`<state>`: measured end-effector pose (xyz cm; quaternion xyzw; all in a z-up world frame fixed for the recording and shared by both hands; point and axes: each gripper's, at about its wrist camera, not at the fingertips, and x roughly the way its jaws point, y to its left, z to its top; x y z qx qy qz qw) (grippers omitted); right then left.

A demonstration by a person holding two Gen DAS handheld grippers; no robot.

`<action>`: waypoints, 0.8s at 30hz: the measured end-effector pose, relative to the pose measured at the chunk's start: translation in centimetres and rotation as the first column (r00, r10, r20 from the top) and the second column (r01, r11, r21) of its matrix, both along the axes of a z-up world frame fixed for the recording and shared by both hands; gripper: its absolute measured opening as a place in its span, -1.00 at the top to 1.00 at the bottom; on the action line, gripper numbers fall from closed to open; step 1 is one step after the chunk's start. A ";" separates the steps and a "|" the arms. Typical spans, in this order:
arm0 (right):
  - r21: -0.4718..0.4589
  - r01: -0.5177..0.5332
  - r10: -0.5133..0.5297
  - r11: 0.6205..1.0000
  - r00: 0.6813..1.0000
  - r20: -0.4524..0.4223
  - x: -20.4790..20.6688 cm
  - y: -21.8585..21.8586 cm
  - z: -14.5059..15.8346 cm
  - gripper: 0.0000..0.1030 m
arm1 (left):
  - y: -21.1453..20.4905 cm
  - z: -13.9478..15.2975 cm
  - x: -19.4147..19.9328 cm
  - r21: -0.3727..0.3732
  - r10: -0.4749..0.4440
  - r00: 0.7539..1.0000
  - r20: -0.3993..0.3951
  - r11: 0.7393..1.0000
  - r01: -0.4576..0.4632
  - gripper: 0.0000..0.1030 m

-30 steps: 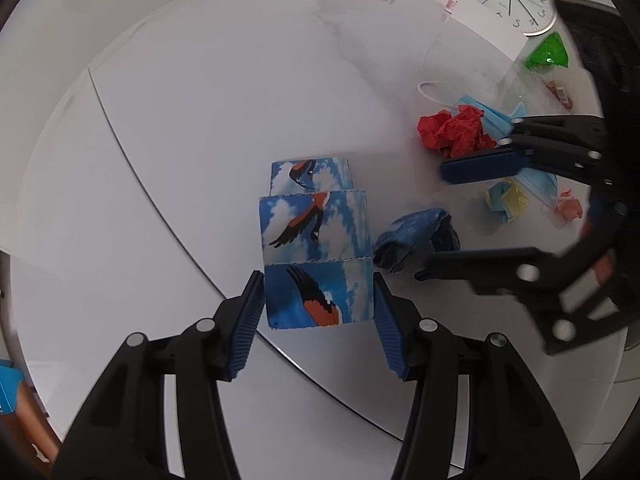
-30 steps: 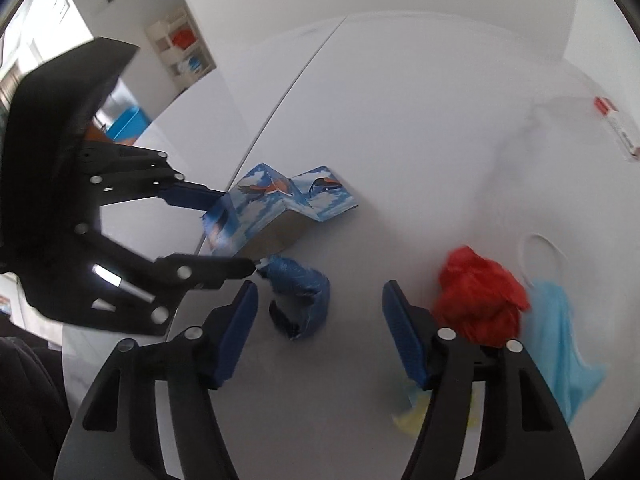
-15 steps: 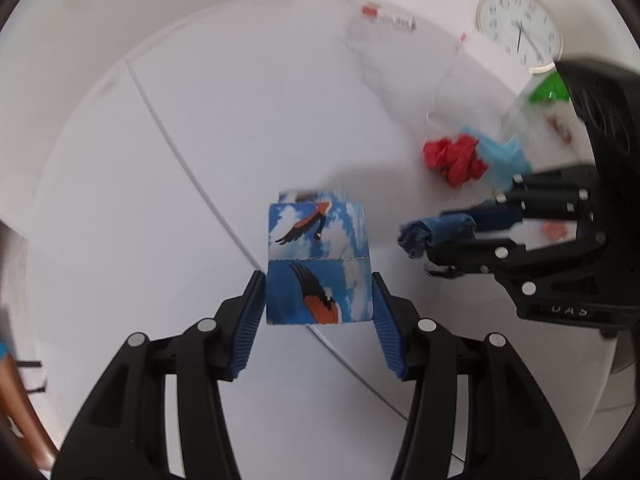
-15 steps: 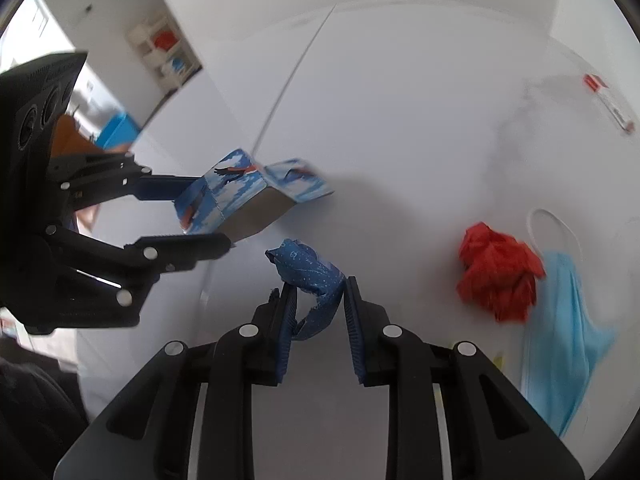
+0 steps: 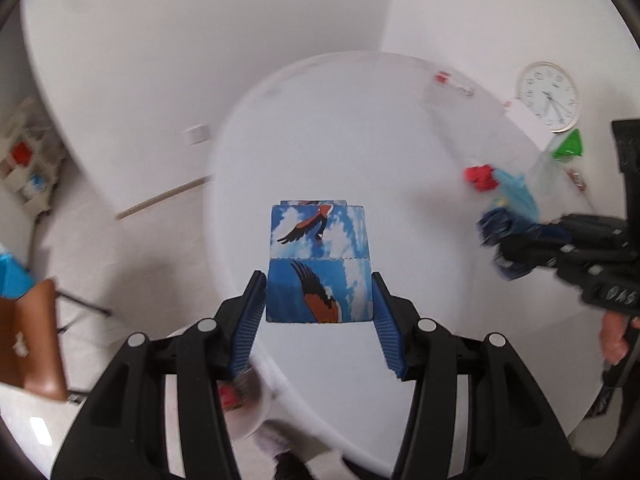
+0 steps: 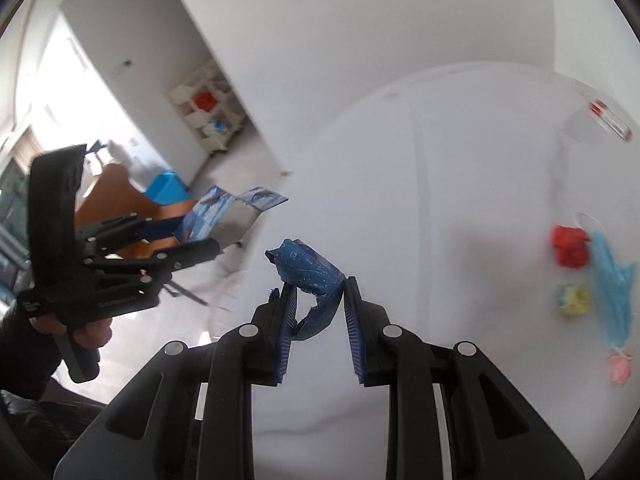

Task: Collect trash
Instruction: 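Carry the box pieces over the wastebasket and open both tools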

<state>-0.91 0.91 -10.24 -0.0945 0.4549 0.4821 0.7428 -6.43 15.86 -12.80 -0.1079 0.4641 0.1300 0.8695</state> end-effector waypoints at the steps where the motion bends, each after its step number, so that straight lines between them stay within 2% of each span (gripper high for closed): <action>1: 0.015 -0.016 0.016 1.000 1.000 -0.008 -0.9 0.9 0.4 0.52 | 0.9 0.0 -1.8 0.007 0.028 1.000 -0.008 1.000 -0.028 0.02; 5: 0.040 -0.065 0.066 0.997 0.998 -0.020 -3.7 4.5 1.2 0.52 | 4.3 -1.1 -7.1 -0.001 0.107 0.993 -0.045 0.994 -0.107 0.01; 8: 0.021 -0.105 0.105 0.994 0.994 -0.014 -5.4 7.5 1.2 0.52 | 6.9 -3.8 -9.4 -0.027 0.134 0.987 -0.086 0.990 -0.137 0.01; 11: -0.014 -0.132 0.132 0.991 0.991 -0.015 -7.0 10.2 0.8 0.52 | 9.0 -7.8 -10.3 -0.067 0.139 0.984 -0.110 0.987 -0.147 -0.04; 12: -0.024 -0.136 0.136 0.990 0.991 -0.019 -7.1 10.7 0.6 0.52 | 10.0 -9.7 -10.5 -0.088 0.146 0.980 -0.136 0.983 -0.159 -0.11; 13: -0.038 -0.139 0.138 0.990 0.990 -0.023 -7.5 11.5 0.4 0.52 | 10.6 -11.3 -10.6 -0.114 0.147 0.977 -0.156 0.980 -0.166 -0.27; 14: -0.048 -0.139 0.138 0.989 0.990 -0.024 -8.2 11.9 0.3 0.52 | 11.2 -12.8 -10.6 -0.133 0.151 0.973 -0.175 0.975 -0.176 -0.32; 18: -0.095 -0.123 0.120 0.988 0.992 -0.042 -10.8 13.4 -0.4 0.52 | 12.9 -17.9 -10.8 -0.163 0.145 0.951 -0.272 0.967 -0.194 -0.33; 21: -0.126 -0.109 0.103 0.986 0.993 -0.054 -11.9 13.9 -0.7 0.52 | 13.8 -18.3 -11.9 -0.181 0.159 0.948 -0.274 0.960 -0.213 -0.33; 24: -0.146 -0.103 0.096 0.984 0.994 -0.057 -12.5 15.7 -1.4 0.52 | 15.1 -16.1 -13.6 -0.191 0.217 0.949 -0.229 0.946 -0.263 -0.43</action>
